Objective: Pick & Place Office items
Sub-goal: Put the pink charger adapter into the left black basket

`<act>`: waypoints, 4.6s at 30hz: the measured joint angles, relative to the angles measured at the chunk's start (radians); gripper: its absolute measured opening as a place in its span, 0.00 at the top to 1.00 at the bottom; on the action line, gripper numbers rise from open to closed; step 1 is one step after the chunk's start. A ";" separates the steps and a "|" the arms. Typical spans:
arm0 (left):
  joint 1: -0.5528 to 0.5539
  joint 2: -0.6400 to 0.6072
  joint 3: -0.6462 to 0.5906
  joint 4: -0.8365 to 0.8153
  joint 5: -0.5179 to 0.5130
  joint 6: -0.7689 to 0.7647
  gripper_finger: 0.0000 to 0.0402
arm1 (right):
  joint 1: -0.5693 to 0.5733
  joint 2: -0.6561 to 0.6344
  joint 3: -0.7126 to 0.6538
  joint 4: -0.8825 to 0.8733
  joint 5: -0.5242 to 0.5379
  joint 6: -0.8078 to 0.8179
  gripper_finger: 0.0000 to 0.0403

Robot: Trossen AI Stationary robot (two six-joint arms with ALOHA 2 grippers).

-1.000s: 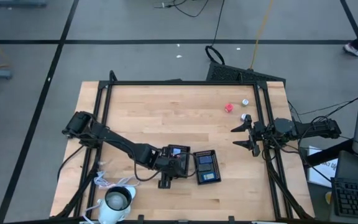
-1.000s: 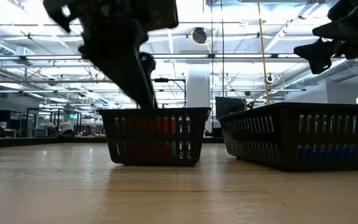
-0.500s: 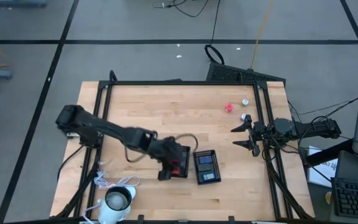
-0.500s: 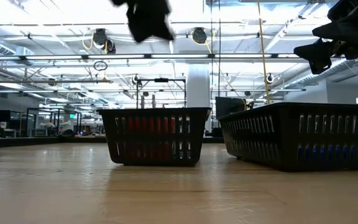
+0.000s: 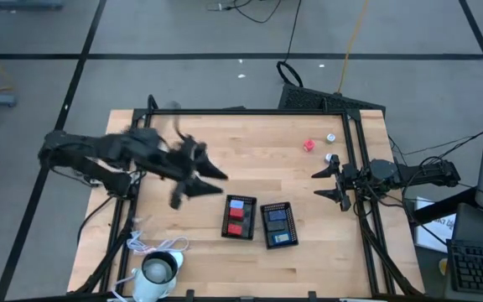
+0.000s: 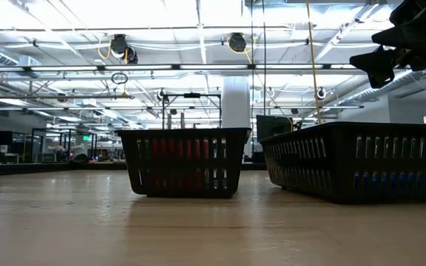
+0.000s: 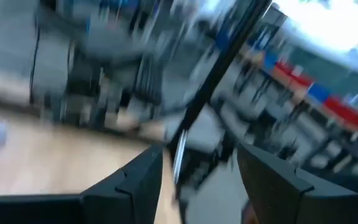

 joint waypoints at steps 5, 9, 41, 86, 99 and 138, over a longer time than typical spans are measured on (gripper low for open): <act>0.029 -0.084 0.000 0.087 -0.014 0.250 0.48 | 0.000 0.000 0.000 0.000 0.000 0.000 0.37; 0.070 -0.171 -0.001 -0.095 -0.053 0.558 0.48 | 0.000 0.000 0.000 0.000 0.000 0.000 0.37; 0.263 -0.874 -1.128 0.429 -0.095 0.445 0.48 | 0.000 0.000 0.000 0.000 0.000 0.000 0.37; 0.381 -1.246 -1.405 0.402 -0.123 0.430 0.48 | 0.000 0.000 0.000 0.007 0.000 -0.039 0.37; 0.381 -1.246 -1.405 0.402 -0.123 0.430 0.48 | 0.000 0.000 0.000 0.066 0.000 0.053 0.37; 0.381 -1.246 -1.405 0.400 -0.123 0.430 0.48 | -0.450 0.814 0.320 -0.190 0.424 0.181 0.26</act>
